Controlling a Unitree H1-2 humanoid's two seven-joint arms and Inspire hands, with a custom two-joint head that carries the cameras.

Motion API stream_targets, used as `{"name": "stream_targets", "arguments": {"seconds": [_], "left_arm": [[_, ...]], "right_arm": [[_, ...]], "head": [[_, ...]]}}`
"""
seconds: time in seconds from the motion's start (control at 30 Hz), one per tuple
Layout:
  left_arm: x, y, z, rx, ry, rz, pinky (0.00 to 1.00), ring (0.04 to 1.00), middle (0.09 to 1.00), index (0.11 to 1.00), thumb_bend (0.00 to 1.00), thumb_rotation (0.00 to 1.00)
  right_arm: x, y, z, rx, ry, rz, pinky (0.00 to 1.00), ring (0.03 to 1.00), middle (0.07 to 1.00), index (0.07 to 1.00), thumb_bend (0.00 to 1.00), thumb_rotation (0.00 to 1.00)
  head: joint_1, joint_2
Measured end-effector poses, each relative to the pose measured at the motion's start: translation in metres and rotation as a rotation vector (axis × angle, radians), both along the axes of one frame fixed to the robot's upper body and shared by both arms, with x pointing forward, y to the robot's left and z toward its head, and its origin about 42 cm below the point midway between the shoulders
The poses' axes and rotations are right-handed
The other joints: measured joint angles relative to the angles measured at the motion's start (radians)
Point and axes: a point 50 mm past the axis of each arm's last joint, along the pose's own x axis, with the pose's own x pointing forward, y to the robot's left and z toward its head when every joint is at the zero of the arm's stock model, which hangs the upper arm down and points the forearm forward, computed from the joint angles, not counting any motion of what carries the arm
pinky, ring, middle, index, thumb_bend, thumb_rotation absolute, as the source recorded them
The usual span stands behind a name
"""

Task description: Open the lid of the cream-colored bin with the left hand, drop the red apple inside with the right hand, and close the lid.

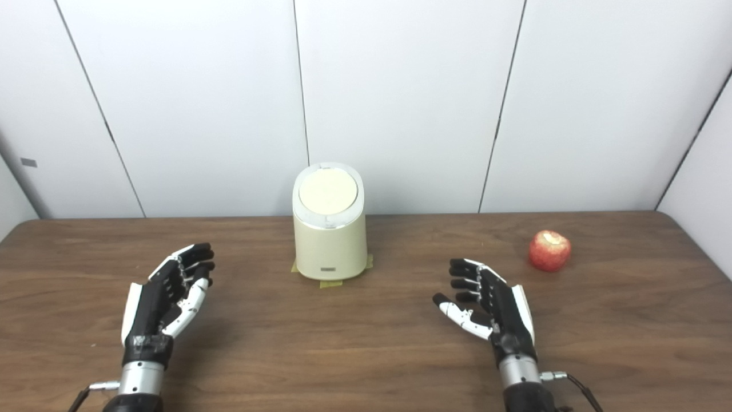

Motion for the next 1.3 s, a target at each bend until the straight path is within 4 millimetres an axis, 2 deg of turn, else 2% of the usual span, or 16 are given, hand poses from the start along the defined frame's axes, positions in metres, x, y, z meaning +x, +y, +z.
{"name": "stream_targets", "arguments": {"seconds": [0.5, 0.63, 0.67, 0.7, 0.73, 0.8, 0.83, 0.9, 1.07, 1.17, 1.3], "left_arm": [[0.0, 0.0, 0.0, 0.0, 0.0, 0.0, 0.64, 0.727, 0.756, 0.74, 0.21, 0.27], [0.0, 0.0, 0.0, 0.0, 0.0, 0.0, 0.65, 0.737, 0.765, 0.748, 0.21, 0.3], [0.0, 0.0, 0.0, 0.0, 0.0, 0.0, 0.7, 0.792, 0.82, 0.807, 0.29, 0.54], [0.001, 0.0, 0.0, 0.0, -0.001, 0.0, 0.72, 0.811, 0.839, 0.827, 0.32, 0.62], [0.001, 0.0, 0.001, 0.001, -0.001, -0.001, 0.78, 0.862, 0.886, 0.876, 0.43, 0.72], [0.003, 0.0, 0.001, 0.022, 0.014, -0.001, 0.83, 0.899, 0.921, 0.911, 0.5, 0.77], [0.004, -0.001, 0.001, 0.042, 0.032, -0.003, 0.85, 0.913, 0.934, 0.924, 0.52, 0.79], [0.006, -0.001, 0.001, 0.069, 0.076, -0.009, 0.96, 0.982, 0.987, 0.985, 0.66, 0.8], [0.009, 0.005, -0.003, 0.092, 0.216, -0.01, 1.0, 1.0, 1.0, 1.0, 0.8, 0.8], [0.016, -0.002, 0.009, 0.109, 0.248, -0.002, 1.0, 1.0, 1.0, 1.0, 0.86, 0.76], [0.039, -0.023, 0.036, 0.102, 0.249, -0.013, 1.0, 1.0, 1.0, 1.0, 0.9, 0.73]], "right_arm": [[0.0, 0.0, 0.0, -0.001, 0.0, 0.001, 0.63, 0.691, 0.719, 0.7, 0.29, 0.11], [0.0, 0.0, 0.0, -0.003, -0.001, 0.002, 0.62, 0.69, 0.717, 0.7, 0.29, 0.11], [0.0, 0.001, 0.0, -0.004, -0.001, 0.003, 0.63, 0.695, 0.719, 0.702, 0.29, 0.1], [0.0, 0.001, 0.0, -0.005, -0.001, 0.003, 0.63, 0.697, 0.72, 0.704, 0.29, 0.09], [0.0, 0.001, 0.0, -0.007, -0.002, 0.003, 0.63, 0.7, 0.724, 0.706, 0.29, 0.09], [0.001, 0.001, 0.0, -0.01, -0.002, 0.002, 0.63, 0.699, 0.725, 0.706, 0.29, 0.09], [0.002, 0.001, -0.001, -0.014, -0.001, 0.001, 0.63, 0.699, 0.726, 0.706, 0.3, 0.1], [0.004, 0.003, 0.0, -0.022, -0.004, 0.004, 0.64, 0.699, 0.723, 0.706, 0.28, 0.09], [0.006, 0.005, 0.0, -0.037, -0.015, 0.011, 0.63, 0.694, 0.72, 0.707, 0.28, 0.07], [0.006, 0.004, 0.0, -0.044, -0.015, 0.007, 0.63, 0.695, 0.722, 0.703, 0.28, 0.07], [0.006, 0.003, 0.0, -0.046, -0.016, 0.002, 0.63, 0.694, 0.716, 0.699, 0.28, 0.06]], "head": [[0.0, -0.002], [0.0, -0.008], [0.005, -0.011], [0.005, -0.012], [0.005, -0.012], [0.003, -0.018], [0.003, -0.018], [0.002, -0.023], [0.006, -0.022], [0.003, -0.02], [0.002, -0.02]]}}
